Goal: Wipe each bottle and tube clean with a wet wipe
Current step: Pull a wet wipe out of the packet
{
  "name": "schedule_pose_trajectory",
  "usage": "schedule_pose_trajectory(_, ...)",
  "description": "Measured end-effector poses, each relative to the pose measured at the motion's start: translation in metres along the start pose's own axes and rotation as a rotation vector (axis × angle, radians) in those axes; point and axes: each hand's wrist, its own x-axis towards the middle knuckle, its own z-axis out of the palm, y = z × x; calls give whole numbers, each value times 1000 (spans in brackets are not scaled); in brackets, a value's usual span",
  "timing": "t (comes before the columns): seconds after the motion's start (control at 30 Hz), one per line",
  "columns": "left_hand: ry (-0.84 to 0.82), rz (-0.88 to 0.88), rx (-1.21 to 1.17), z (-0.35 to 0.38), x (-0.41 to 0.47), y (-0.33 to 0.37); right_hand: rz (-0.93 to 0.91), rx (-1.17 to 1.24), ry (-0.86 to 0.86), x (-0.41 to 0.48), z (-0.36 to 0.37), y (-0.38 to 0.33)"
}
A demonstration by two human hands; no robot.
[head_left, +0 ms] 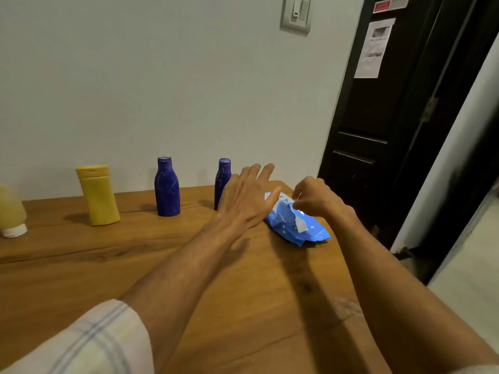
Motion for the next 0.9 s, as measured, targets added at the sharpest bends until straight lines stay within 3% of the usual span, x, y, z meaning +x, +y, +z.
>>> schedule_pose_trajectory(0.53, -117, -50, -111, 28, -16, 4, 205, 35, -25, -6, 33, -5)
schedule_pose_trajectory(0.7, -227, -17, -134, 33, -21, 8, 223, 50, -14, -4, 29, -5)
schedule_pose_trajectory(0.9, -395, 33, -90, 44, -25, 18, 268, 69, -147, -10, 23, -4)
